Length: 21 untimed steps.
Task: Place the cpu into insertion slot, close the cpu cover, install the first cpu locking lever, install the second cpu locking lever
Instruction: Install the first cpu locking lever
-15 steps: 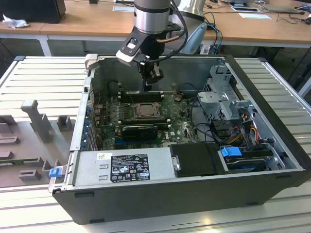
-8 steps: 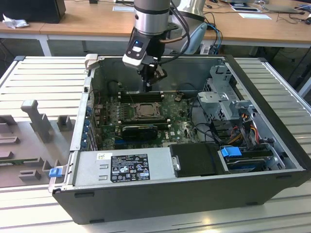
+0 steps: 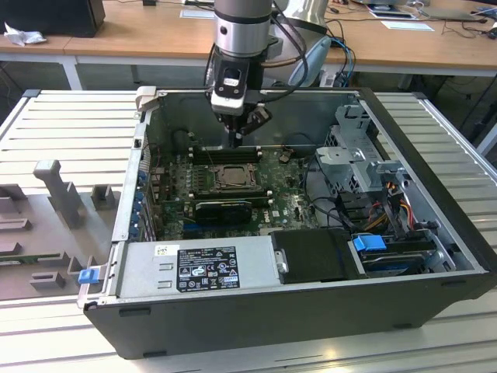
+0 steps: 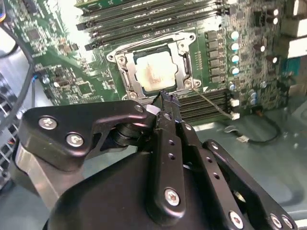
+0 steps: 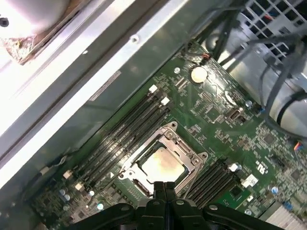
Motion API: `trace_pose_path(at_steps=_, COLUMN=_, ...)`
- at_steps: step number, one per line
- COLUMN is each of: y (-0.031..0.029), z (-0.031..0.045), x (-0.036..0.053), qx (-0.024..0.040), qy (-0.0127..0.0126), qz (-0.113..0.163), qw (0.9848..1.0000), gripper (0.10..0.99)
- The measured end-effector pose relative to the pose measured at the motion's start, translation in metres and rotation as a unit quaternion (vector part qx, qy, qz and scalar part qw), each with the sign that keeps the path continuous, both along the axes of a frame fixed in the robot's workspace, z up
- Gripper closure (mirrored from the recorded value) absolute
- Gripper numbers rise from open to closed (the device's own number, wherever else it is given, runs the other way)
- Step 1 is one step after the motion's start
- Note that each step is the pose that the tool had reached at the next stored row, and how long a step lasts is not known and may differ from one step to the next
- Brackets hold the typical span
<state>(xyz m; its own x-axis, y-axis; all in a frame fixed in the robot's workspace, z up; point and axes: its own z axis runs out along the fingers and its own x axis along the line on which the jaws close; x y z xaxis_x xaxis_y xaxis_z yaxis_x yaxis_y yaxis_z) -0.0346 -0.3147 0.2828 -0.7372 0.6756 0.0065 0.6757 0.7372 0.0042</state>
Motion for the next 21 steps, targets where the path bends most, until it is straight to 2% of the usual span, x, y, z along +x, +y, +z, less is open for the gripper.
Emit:
trace_pose_path(at_steps=2, y=0.0000, z=-0.0007, x=0.0000, qx=0.0001, qy=0.0000, qz=0.039, qw=0.9992, gripper=0.980)
trace_pose_path(at_steps=4, y=0.0000, z=-0.0013, x=0.0000, qx=0.0000, qy=0.0000, qz=0.057, qw=0.9984, gripper=0.980)
trace_pose_path(at_steps=5, y=0.0000, z=-0.0019, x=0.0000, qx=0.0000, qy=0.0000, qz=0.072, qw=0.9974, gripper=0.980)
trace_pose_path(at_steps=7, y=0.0000, z=-0.0024, x=0.0000, qx=0.0000, qy=0.0000, qz=0.108, qw=0.9942, gripper=0.980)
trace_pose_path(at_steps=8, y=0.0000, z=-0.0025, x=0.0000, qx=0.0000, qy=0.0000, qz=0.125, qw=0.9921, gripper=0.980)
trace_pose_path(at_steps=9, y=0.0000, z=-0.0026, x=0.0000, qx=0.0000, qy=0.0000, qz=0.146, qw=0.9892, gripper=0.980)
trace_pose_path(at_steps=10, y=0.0000, z=-0.0026, x=0.0000, qx=0.0000, qy=0.0000, qz=0.156, qw=0.9878, gripper=0.980)
trace_pose_path(at_steps=12, y=0.0000, z=-0.0026, x=-0.0001, qx=0.0000, qy=0.0000, qz=0.171, qw=0.9853, gripper=0.980)
trace_pose_path(at_steps=15, y=0.0000, z=-0.0029, x=-0.0010, qx=0.0000, qy=0.0000, qz=0.178, qw=0.9840, gripper=0.980)
trace_pose_path(at_steps=16, y=0.0000, z=-0.0031, x=-0.0010, qx=0.0001, qy=-0.0001, qz=0.185, qw=0.9827, gripper=0.980)
trace_pose_path(at_steps=17, y=0.0000, z=-0.0034, x=-0.0010, qx=0.0001, qy=-0.0001, qz=0.195, qw=0.9807, gripper=0.980)
trace_pose_path(at_steps=19, y=0.0000, z=-0.0039, x=-0.0011, qx=0.0000, qy=0.0000, qz=0.217, qw=0.9761, gripper=0.980)
trace_pose_path(at_steps=20, y=0.0000, z=-0.0043, x=-0.0011, qx=0.0001, qy=0.0000, qz=0.230, qw=0.9733, gripper=0.980)
trace_pose_path(at_steps=21, y=0.0000, z=-0.0048, x=-0.0014, qx=0.0002, qy=-0.0001, qz=0.235, qw=0.9719, gripper=0.980)
